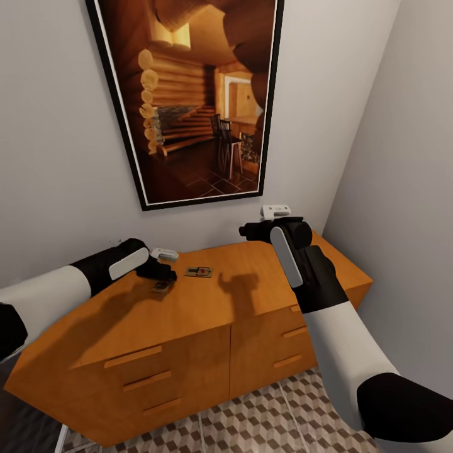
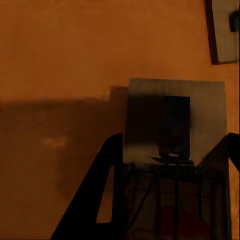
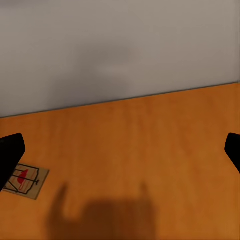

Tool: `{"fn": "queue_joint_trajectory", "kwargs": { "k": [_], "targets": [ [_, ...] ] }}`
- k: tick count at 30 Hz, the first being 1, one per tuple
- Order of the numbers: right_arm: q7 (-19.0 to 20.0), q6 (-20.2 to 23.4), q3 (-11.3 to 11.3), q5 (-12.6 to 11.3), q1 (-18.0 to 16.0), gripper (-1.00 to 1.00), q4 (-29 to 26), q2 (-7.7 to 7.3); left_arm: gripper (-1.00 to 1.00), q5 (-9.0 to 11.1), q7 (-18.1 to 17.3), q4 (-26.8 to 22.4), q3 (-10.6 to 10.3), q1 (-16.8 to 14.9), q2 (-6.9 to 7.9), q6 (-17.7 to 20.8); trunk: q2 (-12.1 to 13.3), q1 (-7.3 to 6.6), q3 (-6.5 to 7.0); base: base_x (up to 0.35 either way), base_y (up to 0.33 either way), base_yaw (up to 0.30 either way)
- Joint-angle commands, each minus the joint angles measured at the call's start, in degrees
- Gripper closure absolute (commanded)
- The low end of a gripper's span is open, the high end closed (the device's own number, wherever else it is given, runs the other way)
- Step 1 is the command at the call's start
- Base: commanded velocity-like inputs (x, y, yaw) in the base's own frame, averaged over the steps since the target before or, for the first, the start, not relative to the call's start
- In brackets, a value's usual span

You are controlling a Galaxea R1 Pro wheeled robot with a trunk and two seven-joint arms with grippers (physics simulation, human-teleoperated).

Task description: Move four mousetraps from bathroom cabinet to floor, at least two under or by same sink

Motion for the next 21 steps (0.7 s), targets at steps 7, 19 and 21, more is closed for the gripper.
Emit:
{"fn": "queue_joint_trajectory", "kwargs": {
  "k": [7,19,21],
  "targets": [
    [-0.01,0.0,0.0,-0.1,0.03,-1.0,0.0,0.0,1.0,-0.16,0.29,-2.0,3.4,-2.67,0.04,5.24,0.0,0.0,0.0,0.0,0.0,0.0],
    [-0.09,0.0,-0.02,0.0,0.03,-1.0,-0.02,0.0,1.0,-0.16,0.37,-3.72,3.79,-6.1,0.26,9.35,0.0,0.0,0.0,0.0,0.0,0.0],
    [-0.09,0.0,-0.06,0.05,0.03,-1.0,-0.03,0.03,1.0,-0.16,0.37,-4.47,4.13,-6.22,0.29,10.4,0.0,0.0,0.0,0.0,0.0,0.0]
  ]
}}
